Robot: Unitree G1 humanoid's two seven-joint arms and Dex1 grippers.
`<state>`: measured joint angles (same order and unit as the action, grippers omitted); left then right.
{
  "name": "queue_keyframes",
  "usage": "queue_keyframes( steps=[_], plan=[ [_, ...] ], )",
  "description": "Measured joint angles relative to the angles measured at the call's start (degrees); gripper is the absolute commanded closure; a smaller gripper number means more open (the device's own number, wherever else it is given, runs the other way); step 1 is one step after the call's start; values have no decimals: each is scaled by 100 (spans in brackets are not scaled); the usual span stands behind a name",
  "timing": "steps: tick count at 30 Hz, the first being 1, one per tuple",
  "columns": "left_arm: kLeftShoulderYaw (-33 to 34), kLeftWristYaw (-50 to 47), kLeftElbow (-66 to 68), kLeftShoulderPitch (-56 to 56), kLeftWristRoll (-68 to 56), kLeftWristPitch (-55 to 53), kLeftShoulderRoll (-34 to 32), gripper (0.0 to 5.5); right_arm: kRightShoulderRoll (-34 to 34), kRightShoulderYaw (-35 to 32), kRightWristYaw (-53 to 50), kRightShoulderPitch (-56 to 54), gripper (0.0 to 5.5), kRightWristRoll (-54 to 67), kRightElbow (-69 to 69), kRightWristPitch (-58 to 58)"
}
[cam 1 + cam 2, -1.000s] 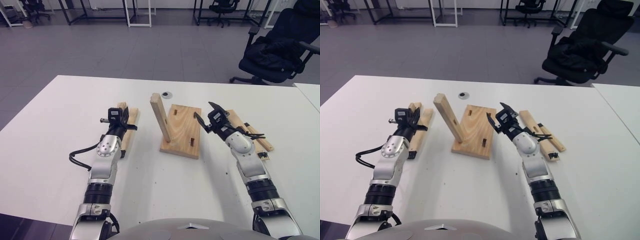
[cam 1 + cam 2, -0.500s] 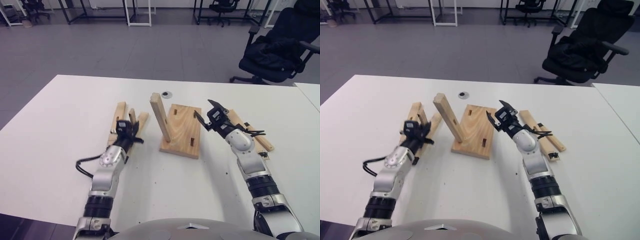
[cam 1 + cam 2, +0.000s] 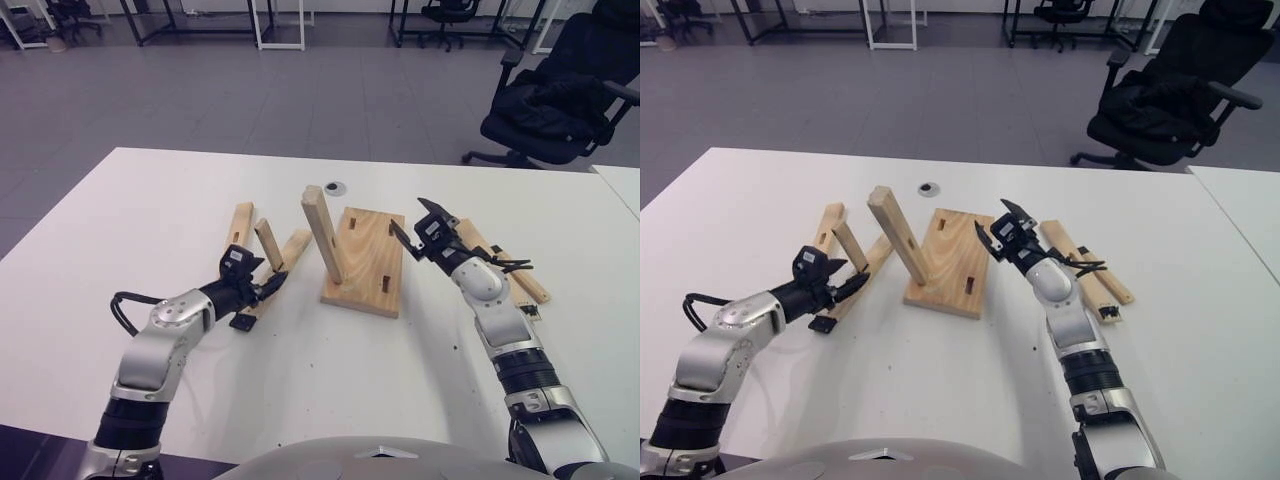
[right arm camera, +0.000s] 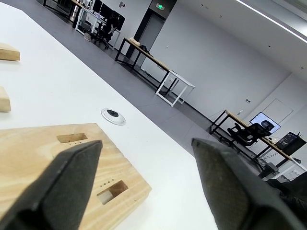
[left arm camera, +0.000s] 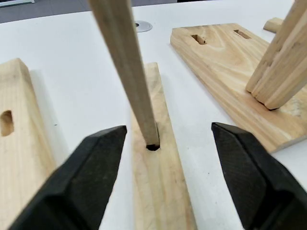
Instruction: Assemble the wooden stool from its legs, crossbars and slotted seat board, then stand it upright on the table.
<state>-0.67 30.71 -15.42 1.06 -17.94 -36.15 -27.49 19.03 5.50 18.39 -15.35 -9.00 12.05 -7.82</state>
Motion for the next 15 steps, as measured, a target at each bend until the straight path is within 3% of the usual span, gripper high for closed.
queue_keyframes(
  steps=[5, 15],
  plan=[
    [-384, -76, 302, -59, 306, 41, -4, 188, -11, 34, 0, 0, 206, -13, 0, 0],
    [-471, -361, 321, -113, 526, -23, 61, 341, -15, 61, 1, 0, 206, -18, 3, 0]
  ],
)
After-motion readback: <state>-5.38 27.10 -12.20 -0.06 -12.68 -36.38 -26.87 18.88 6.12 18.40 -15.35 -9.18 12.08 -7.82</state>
